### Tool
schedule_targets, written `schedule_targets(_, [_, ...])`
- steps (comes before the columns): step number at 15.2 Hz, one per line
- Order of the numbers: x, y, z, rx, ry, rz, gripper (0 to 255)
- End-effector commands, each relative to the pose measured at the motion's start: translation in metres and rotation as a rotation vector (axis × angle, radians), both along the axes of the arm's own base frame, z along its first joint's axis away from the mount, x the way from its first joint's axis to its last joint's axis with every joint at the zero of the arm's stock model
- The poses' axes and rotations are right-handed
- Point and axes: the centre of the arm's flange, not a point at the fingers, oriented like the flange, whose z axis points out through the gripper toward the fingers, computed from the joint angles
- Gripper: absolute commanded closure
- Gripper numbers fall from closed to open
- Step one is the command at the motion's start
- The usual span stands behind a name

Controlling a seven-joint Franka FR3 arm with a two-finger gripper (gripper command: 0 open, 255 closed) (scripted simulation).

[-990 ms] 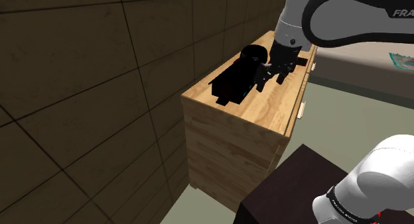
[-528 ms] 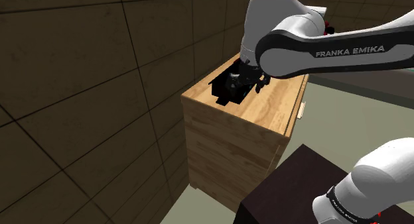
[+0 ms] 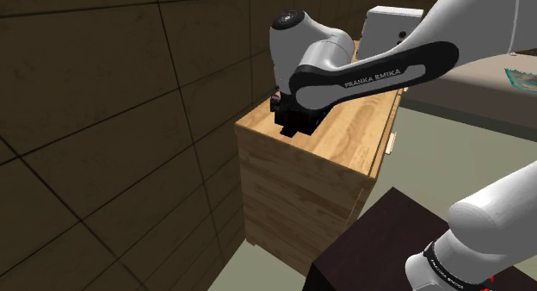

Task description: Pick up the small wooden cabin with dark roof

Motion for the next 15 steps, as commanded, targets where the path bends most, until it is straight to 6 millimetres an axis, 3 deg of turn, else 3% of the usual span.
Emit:
schedule_targets(1, [0.025,-0.002,-0.016,-0.019,-0.037,-0.113,0])
schedule_targets(3, [0.046,-0.005,-0.025,-0.036,-0.059,-0.197,0])
schedule_targets(12, [0.046,-0.005,-0.065,-0.036,-0.059,-0.197,0])
schedule_targets(13, [0.046,-0.005,-0.065,-0.036,-0.059,-0.197,255])
schedule_targets(15, [0.046,-0.005,-0.065,-0.036,-0.059,-0.197,255])
